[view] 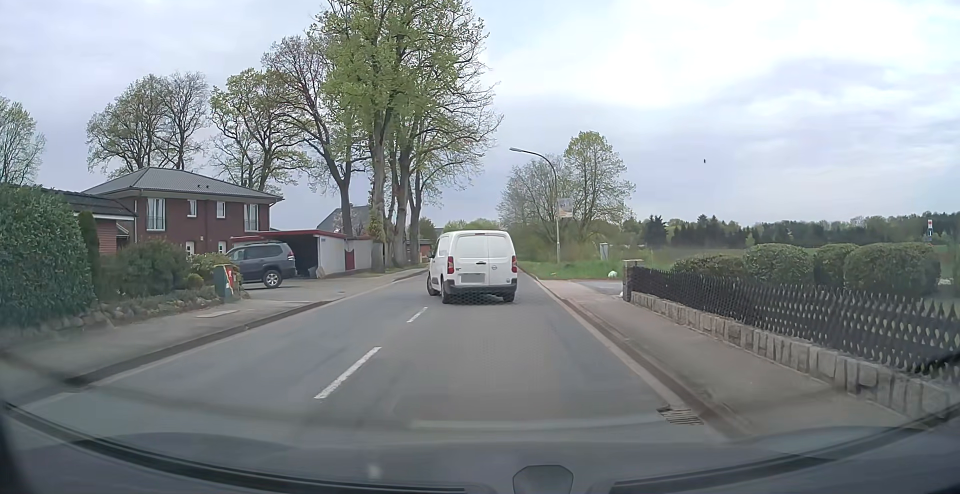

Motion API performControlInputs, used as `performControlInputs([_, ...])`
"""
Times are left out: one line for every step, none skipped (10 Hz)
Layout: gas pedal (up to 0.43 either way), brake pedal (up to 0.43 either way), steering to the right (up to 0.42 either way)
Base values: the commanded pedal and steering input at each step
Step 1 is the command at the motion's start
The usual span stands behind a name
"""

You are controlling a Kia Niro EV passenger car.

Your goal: Follow the waypoints while adhering to traffic rules and regulations

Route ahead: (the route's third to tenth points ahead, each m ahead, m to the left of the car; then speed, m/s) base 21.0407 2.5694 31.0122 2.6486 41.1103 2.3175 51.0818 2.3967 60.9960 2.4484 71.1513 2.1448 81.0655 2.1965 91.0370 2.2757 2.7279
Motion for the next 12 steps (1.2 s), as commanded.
performControlInputs([0.0, 0.0, -0.002])
performControlInputs([0.0, 0.0, -0.002])
performControlInputs([0.0, 0.0, -0.002])
performControlInputs([0.0, 0.0, -0.002])
performControlInputs([0.0, 0.0, -0.002])
performControlInputs([0.0, 0.0, -0.003])
performControlInputs([0.0, 0.0, -0.003])
performControlInputs([0.0, 0.0, -0.003])
performControlInputs([0.0, 0.0, -0.003])
performControlInputs([0.0, 0.0, -0.003])
performControlInputs([0.0, 0.0, -0.003])
performControlInputs([0.0, 0.0, -0.003])
